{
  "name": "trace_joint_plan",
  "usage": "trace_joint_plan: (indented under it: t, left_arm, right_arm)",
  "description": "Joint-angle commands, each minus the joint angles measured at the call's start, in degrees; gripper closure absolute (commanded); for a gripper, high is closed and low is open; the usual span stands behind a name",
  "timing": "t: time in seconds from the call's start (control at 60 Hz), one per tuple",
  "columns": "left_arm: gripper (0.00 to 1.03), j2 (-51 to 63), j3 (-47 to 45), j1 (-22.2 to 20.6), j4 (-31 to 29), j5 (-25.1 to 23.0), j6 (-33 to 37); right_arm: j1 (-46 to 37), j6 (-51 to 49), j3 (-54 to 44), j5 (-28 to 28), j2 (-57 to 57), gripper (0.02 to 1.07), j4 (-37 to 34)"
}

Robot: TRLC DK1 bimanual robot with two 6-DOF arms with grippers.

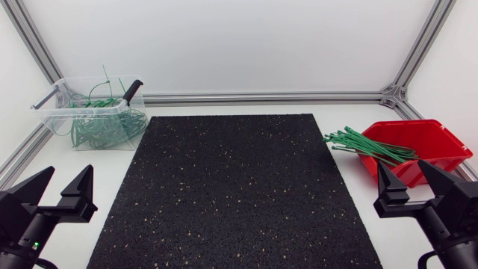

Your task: Take a green cable tie from the red box, thread the tail through the head to close it, then place it in the transparent bin on the left.

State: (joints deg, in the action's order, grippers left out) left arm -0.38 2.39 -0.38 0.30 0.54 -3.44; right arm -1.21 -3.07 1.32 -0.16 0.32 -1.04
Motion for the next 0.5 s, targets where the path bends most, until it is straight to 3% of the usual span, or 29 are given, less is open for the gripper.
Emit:
trace_joint_plan:
  t: [0.0, 0.483]
  left_arm:
    - [0.04, -0.41, -2.31, 0.38, -1.0, 0.26, -0.69]
    - [0.04, -0.41, -2.31, 0.47, -1.0, 0.26, -0.69]
  right_arm:
    - [0.16, 0.26, -1.32, -0.28, -0.58, 0.05, 0.34]
    - [0.33, 0.17, -1.32, -0.28, -0.58, 0.05, 0.34]
